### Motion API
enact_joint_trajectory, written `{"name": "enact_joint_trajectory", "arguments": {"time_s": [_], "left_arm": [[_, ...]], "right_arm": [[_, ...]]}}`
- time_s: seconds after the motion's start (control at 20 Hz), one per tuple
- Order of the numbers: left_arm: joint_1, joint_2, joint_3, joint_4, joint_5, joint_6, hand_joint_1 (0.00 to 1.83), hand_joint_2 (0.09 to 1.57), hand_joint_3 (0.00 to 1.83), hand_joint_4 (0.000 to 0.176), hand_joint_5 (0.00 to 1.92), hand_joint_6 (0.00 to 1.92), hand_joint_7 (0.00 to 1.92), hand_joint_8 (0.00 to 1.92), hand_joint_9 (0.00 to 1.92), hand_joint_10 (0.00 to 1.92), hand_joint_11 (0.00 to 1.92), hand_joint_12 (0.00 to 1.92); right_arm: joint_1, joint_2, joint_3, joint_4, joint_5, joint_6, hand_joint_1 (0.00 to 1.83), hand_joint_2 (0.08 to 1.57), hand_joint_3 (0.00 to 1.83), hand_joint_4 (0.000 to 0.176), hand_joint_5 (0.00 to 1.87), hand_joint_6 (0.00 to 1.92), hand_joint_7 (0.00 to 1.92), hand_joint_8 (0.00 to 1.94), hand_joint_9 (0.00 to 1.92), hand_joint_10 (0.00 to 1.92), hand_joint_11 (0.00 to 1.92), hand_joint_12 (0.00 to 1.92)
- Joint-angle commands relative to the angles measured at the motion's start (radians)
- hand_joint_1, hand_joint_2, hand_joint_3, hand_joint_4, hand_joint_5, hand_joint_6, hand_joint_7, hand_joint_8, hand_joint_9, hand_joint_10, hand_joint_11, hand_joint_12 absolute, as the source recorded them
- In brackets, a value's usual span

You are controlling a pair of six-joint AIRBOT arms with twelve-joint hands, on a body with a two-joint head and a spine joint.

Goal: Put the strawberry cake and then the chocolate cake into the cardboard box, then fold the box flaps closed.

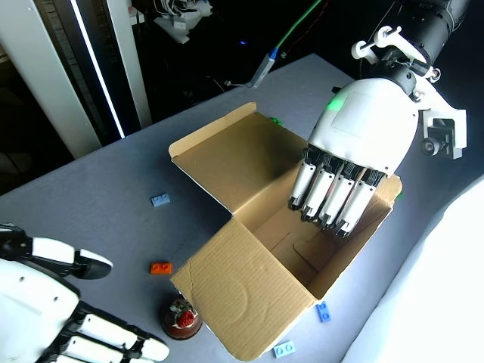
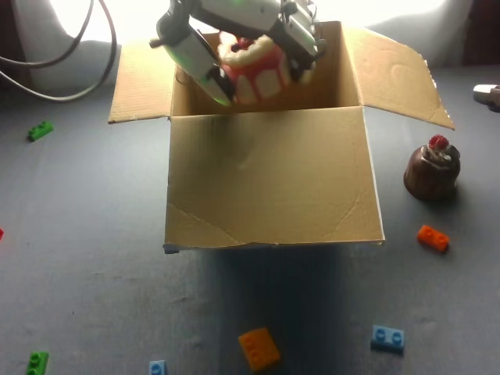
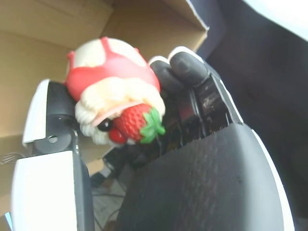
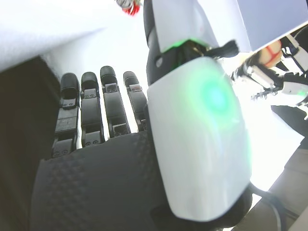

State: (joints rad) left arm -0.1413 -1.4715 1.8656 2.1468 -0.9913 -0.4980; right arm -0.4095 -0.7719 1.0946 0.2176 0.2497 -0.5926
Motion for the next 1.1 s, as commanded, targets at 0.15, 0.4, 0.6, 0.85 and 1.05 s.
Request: {"name": "enact_joint_trajectory", "arguments": {"time_s": [0.15,0.4,0.6,0.85,1.05], "left_arm": [[-0.006,0.004,-0.002,-0.052,0.043,0.013,0.42,0.97,0.0,0.052,0.23,0.01,0.3,0.0,0.33,0.11,0.0,1.23],[-0.031,0.004,0.017,-0.044,0.047,0.031,0.35,0.86,0.0,0.099,0.08,0.0,0.09,0.0,0.2,0.0,0.0,0.91],[-0.065,0.011,0.039,-0.026,0.052,0.044,0.34,0.92,0.01,0.093,0.08,0.0,0.12,0.0,0.2,0.0,0.0,0.84],[-0.121,0.065,0.039,-0.012,0.018,0.031,0.18,1.03,0.02,0.085,0.1,0.0,0.15,0.0,0.21,0.0,0.0,0.83],[-0.136,0.138,0.061,-0.008,-0.053,-0.011,0.18,1.05,0.01,0.083,0.11,0.0,0.15,0.0,0.21,0.0,0.0,0.85]], "right_arm": [[0.014,-0.046,0.046,-0.001,0.103,0.002,1.0,0.98,0.0,0.016,0.0,0.0,0.1,0.0,0.09,0.0,0.0,0.24],[0.013,-0.146,0.112,-0.001,0.113,-0.023,0.98,0.99,0.0,0.017,0.0,0.0,0.08,0.0,0.07,0.0,0.0,0.18],[0.017,-0.198,0.14,0.0,0.138,-0.026,0.96,1.0,0.0,0.015,0.0,0.0,0.08,0.0,0.08,0.0,0.0,0.24],[0.009,-0.251,0.201,0.048,0.137,-0.039,0.97,1.0,0.0,0.013,0.02,0.0,0.09,0.0,0.08,0.0,0.0,0.27],[-0.002,-0.281,0.244,0.049,0.137,-0.053,0.99,1.0,0.0,0.015,0.01,0.0,0.08,0.0,0.07,0.0,0.0,0.2]]}}
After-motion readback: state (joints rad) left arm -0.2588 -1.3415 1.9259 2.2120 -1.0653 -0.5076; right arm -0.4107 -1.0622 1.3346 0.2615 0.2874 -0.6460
